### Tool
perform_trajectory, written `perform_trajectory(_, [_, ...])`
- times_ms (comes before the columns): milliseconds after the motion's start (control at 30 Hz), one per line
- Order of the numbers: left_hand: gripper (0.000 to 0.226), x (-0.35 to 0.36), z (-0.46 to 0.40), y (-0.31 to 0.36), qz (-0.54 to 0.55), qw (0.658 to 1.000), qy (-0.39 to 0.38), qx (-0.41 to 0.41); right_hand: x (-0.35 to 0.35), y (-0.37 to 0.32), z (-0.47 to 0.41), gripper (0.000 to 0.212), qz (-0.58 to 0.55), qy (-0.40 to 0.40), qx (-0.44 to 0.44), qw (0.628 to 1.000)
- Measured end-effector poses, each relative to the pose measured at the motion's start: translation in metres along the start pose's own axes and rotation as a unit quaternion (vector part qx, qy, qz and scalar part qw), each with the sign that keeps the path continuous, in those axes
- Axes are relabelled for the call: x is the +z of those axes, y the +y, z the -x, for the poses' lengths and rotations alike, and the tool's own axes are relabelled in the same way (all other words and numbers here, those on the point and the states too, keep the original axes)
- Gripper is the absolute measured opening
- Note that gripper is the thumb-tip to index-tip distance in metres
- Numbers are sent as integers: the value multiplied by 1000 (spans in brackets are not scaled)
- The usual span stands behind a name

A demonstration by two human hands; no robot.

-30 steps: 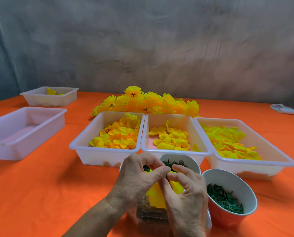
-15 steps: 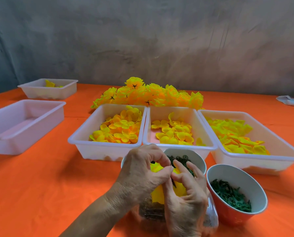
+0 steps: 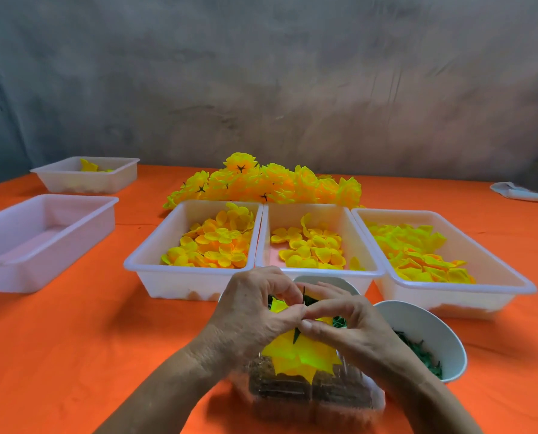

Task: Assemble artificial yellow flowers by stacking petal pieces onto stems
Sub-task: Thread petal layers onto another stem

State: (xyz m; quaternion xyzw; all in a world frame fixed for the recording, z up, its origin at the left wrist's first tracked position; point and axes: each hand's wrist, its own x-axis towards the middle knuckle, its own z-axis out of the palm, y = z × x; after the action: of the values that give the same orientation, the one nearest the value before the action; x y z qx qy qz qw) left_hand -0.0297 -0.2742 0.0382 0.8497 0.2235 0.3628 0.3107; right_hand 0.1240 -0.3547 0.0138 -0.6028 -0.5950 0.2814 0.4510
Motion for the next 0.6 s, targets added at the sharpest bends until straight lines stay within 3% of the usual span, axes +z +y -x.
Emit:
perform_trajectory(367, [23, 2, 0, -3, 23, 1000, 5, -7, 7, 17, -2, 10, -96, 25, 3, 995])
perform_trajectory(500, [28, 2, 1, 1, 14, 1000, 14, -15, 16, 11, 9, 15, -17, 127, -13, 992])
perform_trajectory(600, [28, 3, 1, 3, 10, 1000, 14, -23, 28, 7, 18, 13, 85, 234, -41, 968])
